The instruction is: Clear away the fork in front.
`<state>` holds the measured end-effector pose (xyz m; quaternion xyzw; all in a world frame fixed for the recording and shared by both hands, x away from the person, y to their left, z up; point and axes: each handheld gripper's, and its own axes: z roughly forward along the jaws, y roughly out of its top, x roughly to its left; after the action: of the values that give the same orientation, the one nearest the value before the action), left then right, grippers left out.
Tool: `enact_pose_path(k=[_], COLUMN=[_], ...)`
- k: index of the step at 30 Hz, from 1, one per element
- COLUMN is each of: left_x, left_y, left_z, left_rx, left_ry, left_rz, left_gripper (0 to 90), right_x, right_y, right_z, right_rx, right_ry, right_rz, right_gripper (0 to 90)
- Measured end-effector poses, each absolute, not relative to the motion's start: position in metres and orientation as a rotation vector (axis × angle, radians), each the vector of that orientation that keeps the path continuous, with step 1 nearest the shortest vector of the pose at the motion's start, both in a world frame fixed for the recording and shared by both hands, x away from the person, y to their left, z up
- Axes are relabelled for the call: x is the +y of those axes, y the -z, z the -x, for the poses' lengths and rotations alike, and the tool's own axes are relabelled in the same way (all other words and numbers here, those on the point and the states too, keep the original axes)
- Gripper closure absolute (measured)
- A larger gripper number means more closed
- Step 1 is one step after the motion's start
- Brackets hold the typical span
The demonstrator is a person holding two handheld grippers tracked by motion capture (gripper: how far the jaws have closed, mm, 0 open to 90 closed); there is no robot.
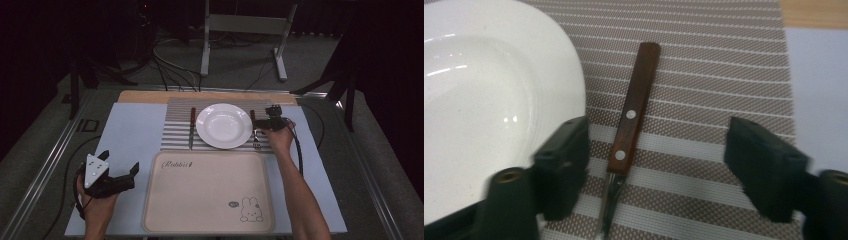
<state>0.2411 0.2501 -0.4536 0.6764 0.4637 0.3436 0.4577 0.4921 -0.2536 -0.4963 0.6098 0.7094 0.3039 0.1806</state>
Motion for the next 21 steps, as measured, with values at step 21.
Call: enact_pose_path(k=[21], left_x=[0.2492], left_y=[0.4544], left_z=[-0.2412], left_rx=[1.143], left_ry=[-0.848], left_rz=[-1.676], left_gripper=[0.0], right_x=[-0.2542], right_y=[0.5052], right_z=[-0.4950], right_rx=[2.072], right_ry=[-0.922], right_rz=[-1.803], right_gripper=[72.8])
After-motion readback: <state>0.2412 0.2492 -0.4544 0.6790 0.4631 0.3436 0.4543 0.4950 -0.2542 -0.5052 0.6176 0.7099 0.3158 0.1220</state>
